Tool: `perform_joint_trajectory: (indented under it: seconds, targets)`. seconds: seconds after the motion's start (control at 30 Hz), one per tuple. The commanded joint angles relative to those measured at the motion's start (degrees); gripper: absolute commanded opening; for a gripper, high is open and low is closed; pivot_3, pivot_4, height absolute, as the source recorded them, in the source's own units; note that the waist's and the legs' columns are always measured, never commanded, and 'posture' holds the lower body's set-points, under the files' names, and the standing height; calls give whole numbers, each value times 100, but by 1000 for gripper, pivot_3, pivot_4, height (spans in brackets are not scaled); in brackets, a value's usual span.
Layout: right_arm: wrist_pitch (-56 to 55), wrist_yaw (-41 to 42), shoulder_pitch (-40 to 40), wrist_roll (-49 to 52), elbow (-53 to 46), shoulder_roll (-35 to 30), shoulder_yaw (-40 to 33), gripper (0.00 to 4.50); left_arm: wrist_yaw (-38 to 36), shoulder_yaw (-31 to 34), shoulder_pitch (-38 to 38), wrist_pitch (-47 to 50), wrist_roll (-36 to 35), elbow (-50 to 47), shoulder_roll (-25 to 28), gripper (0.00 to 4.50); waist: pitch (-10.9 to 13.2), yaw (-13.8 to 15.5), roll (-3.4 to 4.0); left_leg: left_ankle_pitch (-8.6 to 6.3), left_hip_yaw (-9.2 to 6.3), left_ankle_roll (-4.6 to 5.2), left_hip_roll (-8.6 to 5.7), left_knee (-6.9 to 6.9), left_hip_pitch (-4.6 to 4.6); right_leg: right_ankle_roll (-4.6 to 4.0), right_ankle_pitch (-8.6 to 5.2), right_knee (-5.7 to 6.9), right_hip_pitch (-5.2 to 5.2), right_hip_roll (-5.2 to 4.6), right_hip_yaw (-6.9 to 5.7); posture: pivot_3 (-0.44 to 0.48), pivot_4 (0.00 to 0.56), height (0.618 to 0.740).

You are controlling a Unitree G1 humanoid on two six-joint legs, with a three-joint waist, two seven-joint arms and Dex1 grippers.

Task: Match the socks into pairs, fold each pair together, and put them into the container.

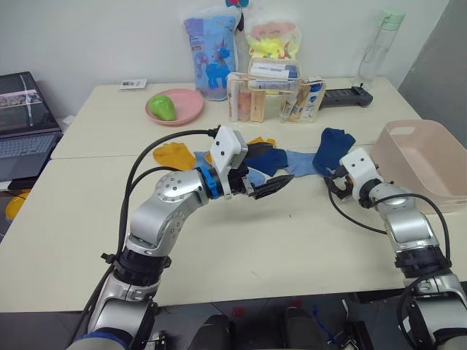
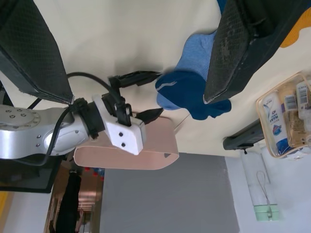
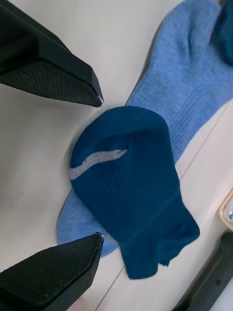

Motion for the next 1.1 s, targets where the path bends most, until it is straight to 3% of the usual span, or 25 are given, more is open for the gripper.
perform_joint_trajectory:
  seconds: [0.03, 0.07, 0.17, 0.47, 0.53, 0.73, 0.97, 1.1]
  targets:
    - [-566, 0, -350, -269, 498, -82, 210, 4460, 73, 93, 86, 3, -13, -323, 20, 4458, 0, -12, 0, 0, 0, 0, 1, 0, 0, 0, 0, 0, -1, 0, 1, 0, 150, 740]
    - [-672, -39, -418, -322, 663, -73, 250, 4460, 87, 103, 112, 8, -11, -345, 26, 4458, 0, -13, 0, 0, 3, 0, 2, 0, 0, 0, 0, 1, -2, 0, 3, 0, 150, 740]
    - [-879, 1, -554, -273, 913, 7, 247, 3867, 159, 131, 143, 54, -40, -437, 6, 4500, 0, -9, 0, 0, 3, 0, 1, -1, 0, 0, 0, 1, -4, 0, 3, 0, 150, 740]
    - [-1047, 262, -495, -202, 698, 8, 238, 580, 226, 197, 402, 58, -16, -581, 106, 4500, 0, -13, 0, 0, 4, 0, 1, 0, -1, 0, 0, 1, -4, 0, 4, 0, 150, 740]
    - [-1014, 350, -456, -163, 605, 8, 221, 52, 233, 197, 469, 34, -11, -571, 117, 4500, 0, -14, 0, 0, 5, 0, 1, 0, -1, 0, 0, 1, -5, 0, 5, 0, 150, 740]
    - [-902, 634, -270, -36, 225, -62, 159, 52, 193, 200, 617, -30, 32, -556, 190, 4500, 0, -8, 0, 0, 4, 0, 1, 0, -1, 0, 0, 1, -6, 0, 5, 0, 150, 740]
    - [272, 2105, 783, 817, -2238, -536, 432, 52, 181, 389, 717, 171, -152, -698, 345, 4500, 0, 1, 0, 0, -1, 0, 2, 0, -5, 0, 0, -2, -6, -1, 4, 0, 150, 740]
    - [990, 2390, 1027, 1118, -3225, -599, 699, 52, 141, 591, 888, 249, -207, -725, 539, 4500, 0, -6, 0, 0, -7, 0, 5, 0, -3, 0, 0, 2, -6, -2, 3, 0, 150, 740]
